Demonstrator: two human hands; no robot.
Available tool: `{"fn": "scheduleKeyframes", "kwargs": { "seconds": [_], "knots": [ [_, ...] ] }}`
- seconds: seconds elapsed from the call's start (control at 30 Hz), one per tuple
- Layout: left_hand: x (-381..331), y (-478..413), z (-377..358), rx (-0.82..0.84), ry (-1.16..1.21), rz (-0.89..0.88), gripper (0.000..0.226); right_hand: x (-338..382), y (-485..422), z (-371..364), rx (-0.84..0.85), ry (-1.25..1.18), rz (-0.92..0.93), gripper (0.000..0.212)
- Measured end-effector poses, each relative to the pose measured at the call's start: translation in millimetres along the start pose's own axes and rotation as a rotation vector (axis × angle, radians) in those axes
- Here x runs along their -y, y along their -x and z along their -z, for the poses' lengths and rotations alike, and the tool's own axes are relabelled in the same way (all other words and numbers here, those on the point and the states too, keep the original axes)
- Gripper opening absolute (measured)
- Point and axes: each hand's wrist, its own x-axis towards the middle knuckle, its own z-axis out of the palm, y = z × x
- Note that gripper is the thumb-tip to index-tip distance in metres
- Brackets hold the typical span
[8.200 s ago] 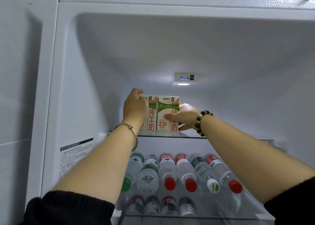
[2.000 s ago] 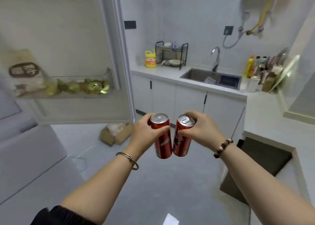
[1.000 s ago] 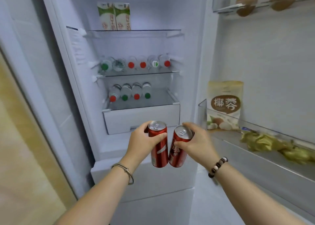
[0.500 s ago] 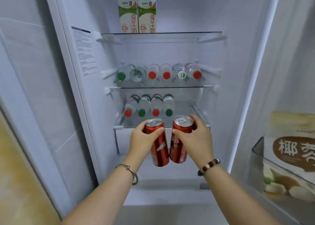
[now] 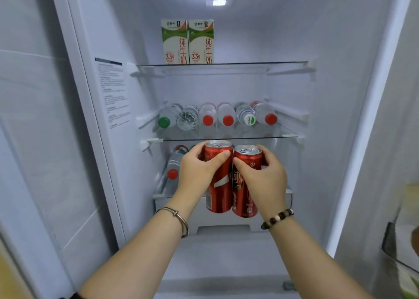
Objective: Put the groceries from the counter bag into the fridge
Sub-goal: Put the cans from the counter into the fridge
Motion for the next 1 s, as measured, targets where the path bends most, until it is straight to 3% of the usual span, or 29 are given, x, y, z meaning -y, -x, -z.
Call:
{"fn": "scheduleKeyframes", "kwargs": {
  "seconds": [0.13, 0.37, 0.57, 0.77, 1.0],
  "knots": [
    [-38, -30, 5, 0.003, 0.014, -0.107, 0.013, 36, -18, -3, -0.071, -0.065, 0.058, 0.037],
    [-96, -81, 0, -0.001, 0.037, -0.24, 0.019, 96, -67, -6, -0.22, -0.056, 0.211, 0.055],
    [-145, -116, -4, -0.045, 0.077, -0.361, 0.023, 151, -104, 4, -0.292, -0.084, 0.293, 0.047],
    [-186, -144, -8, -0.101, 0.155, -0.383, 0.027, 187, -139, 20, -0.302, -0.143, 0.323, 0.035],
    [-210, -178, -19, -0.163, 0.235, -0.387, 0.03, 209, -173, 22, -0.292, -0.21, 0.403, 0.042]
  ]
}}
